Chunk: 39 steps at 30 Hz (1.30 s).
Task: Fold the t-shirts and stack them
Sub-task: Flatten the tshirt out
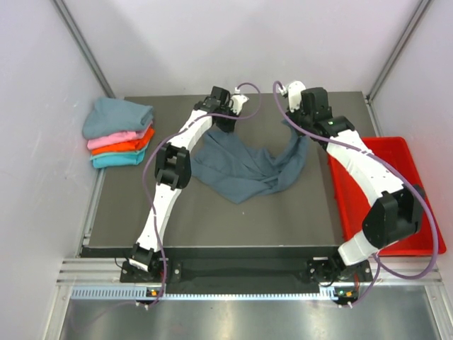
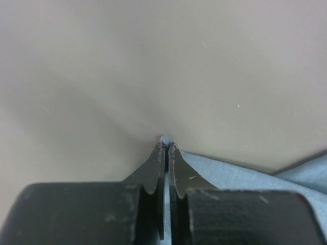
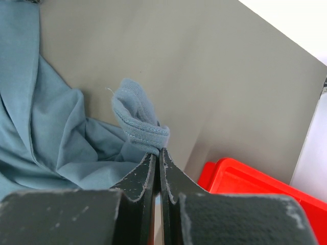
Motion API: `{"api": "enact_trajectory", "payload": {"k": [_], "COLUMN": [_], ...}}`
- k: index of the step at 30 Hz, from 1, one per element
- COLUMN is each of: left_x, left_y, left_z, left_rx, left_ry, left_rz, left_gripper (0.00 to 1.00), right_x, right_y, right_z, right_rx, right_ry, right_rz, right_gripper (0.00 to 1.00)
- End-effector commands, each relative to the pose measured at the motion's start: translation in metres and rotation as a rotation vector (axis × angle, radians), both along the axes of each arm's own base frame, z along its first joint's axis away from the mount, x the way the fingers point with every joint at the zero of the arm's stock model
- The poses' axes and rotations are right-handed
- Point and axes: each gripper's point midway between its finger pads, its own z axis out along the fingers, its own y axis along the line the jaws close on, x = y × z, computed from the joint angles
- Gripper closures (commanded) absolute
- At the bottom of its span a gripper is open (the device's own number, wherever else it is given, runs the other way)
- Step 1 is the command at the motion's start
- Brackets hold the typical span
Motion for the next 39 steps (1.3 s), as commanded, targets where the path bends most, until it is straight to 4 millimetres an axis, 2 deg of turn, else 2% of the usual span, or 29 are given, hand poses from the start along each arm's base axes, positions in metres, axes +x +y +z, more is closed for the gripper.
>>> {"api": "enact_trajectory", "payload": {"k": [1, 3, 4, 6, 8, 9, 10, 12, 13, 15, 16, 17, 18, 19, 20, 21, 22, 23, 24, 25, 26, 28, 29, 31, 34, 37, 38, 39], "left_x": [-0.007, 0.006, 0.013, 0.022, 0.020, 0.023, 0.014, 0.004, -0.010, -0.026, -0.040, -0.049, -0.058, -0.075, -0.084, -0.093, -0.112, -0.121, -0.131, -0.146, -0.156, -0.180, -0.187, -0.204, -0.212, -0.210, -0.208, -0.207], "left_y": [0.010, 0.023, 0.031, 0.051, 0.081, 0.090, 0.102, 0.122, 0.129, 0.139, 0.142, 0.143, 0.141, 0.143, 0.142, 0.141, 0.138, 0.135, 0.133, 0.128, 0.127, 0.120, 0.119, 0.116, 0.115, 0.118, 0.118, 0.118], "left_z": [0.004, 0.037, 0.071, 0.114, 0.203, 0.200, 0.244, 0.271, 0.294, 0.309, 0.317, 0.317, 0.316, 0.311, 0.307, 0.302, 0.289, 0.283, 0.276, 0.266, 0.256, 0.234, 0.228, 0.209, 0.196, 0.194, 0.194, 0.195], "left_rx": [0.019, 0.012, -0.008, -0.021, -0.033, -0.015, -0.027, -0.019, -0.017, 0.004, 0.004, 0.005, -0.004, -0.003, -0.007, -0.020, -0.028, -0.037, -0.045, -0.065, -0.070, -0.103, -0.108, -0.125, -0.132, -0.121, -0.119, -0.119], "left_ry": [0.028, -0.037, -0.091, -0.167, -0.323, -0.323, -0.397, -0.433, -0.468, -0.483, -0.483, -0.469, -0.449, -0.412, -0.390, -0.361, -0.306, -0.279, -0.246, -0.198, -0.150, -0.025, 0.003, 0.078, 0.120, 0.106, 0.102, 0.098], "left_rz": [0.018, 0.086, 0.144, 0.198, 0.261, 0.286, 0.310, 0.348, 0.347, 0.354, 0.350, 0.345, 0.325, 0.318, 0.315, 0.313, 0.284, 0.263, 0.253, 0.230, 0.230, 0.216, 0.205, 0.205, 0.216, 0.223, 0.226, 0.224], "left_gripper": [1.00, 1.00, 1.00, 1.00, 1.00, 1.00, 1.00, 1.00, 1.00, 1.00, 1.00, 1.00, 1.00, 1.00, 1.00, 1.00, 1.00, 1.00, 1.00, 1.00, 1.00, 1.00, 1.00, 1.00, 1.00, 1.00, 1.00, 1.00], "right_x": [0.012, 0.014, 0.016, 0.021, 0.029, 0.032, 0.035, 0.044, 0.045, 0.048, 0.048, 0.047, 0.047, 0.046, 0.041, 0.042, 0.041, 0.042, 0.043, 0.045, 0.041, 0.047, 0.040, 0.043, 0.032, 0.024, 0.028, 0.030], "right_y": [0.001, 0.002, 0.001, -0.003, -0.007, -0.009, -0.011, -0.018, -0.020, -0.023, -0.024, -0.021, -0.019, -0.016, -0.011, -0.008, -0.003, 0.004, 0.012, 0.019, 0.031, 0.050, 0.052, 0.060, 0.067, 0.067, 0.064, 0.062], "right_z": [0.009, 0.010, 0.014, 0.023, 0.036, 0.043, 0.049, 0.070, 0.076, 0.081, 0.078, 0.072, 0.051, 0.039, 0.022, -0.001, -0.013, -0.022, -0.041, -0.049, -0.060, -0.089, -0.092, -0.107, -0.119, -0.110, -0.102, -0.086], "right_rx": [0.034, 0.032, 0.032, 0.032, 0.042, 0.047, 0.052, 0.068, 0.072, 0.071, 0.066, 0.057, 0.038, 0.032, 0.049, 0.051, 0.065, 0.101, 0.114, 0.117, 0.115, 0.102, 0.097, 0.100, 0.110, 0.118, 0.115, 0.122], "right_ry": [-0.043, -0.046, -0.057, -0.080, -0.114, -0.132, -0.147, -0.190, -0.201, -0.208, -0.200, -0.183, -0.116, -0.070, 0.001, 0.057, 0.082, 0.104, 0.153, 0.177, 0.223, 0.325, 0.354, 0.400, 0.435, 0.424, 0.390, 0.345], "right_rz": [-0.016, -0.015, -0.020, -0.035, -0.055, -0.063, -0.071, -0.090, -0.097, -0.098, -0.094, -0.077, -0.059, -0.043, -0.037, -0.035, -0.026, -0.017, 0.003, 0.017, 0.054, 0.102, 0.106, 0.107, 0.117, 0.122, 0.111, 0.109], "right_gripper": [1.00, 1.00, 1.00, 1.00, 1.00, 1.00, 1.00, 1.00, 1.00, 1.00, 1.00, 1.00, 1.00, 1.00, 1.00, 1.00, 1.00, 1.00, 1.00, 1.00, 1.00, 1.00, 1.00, 1.00, 0.99, 0.70, 0.66, 0.61]}}
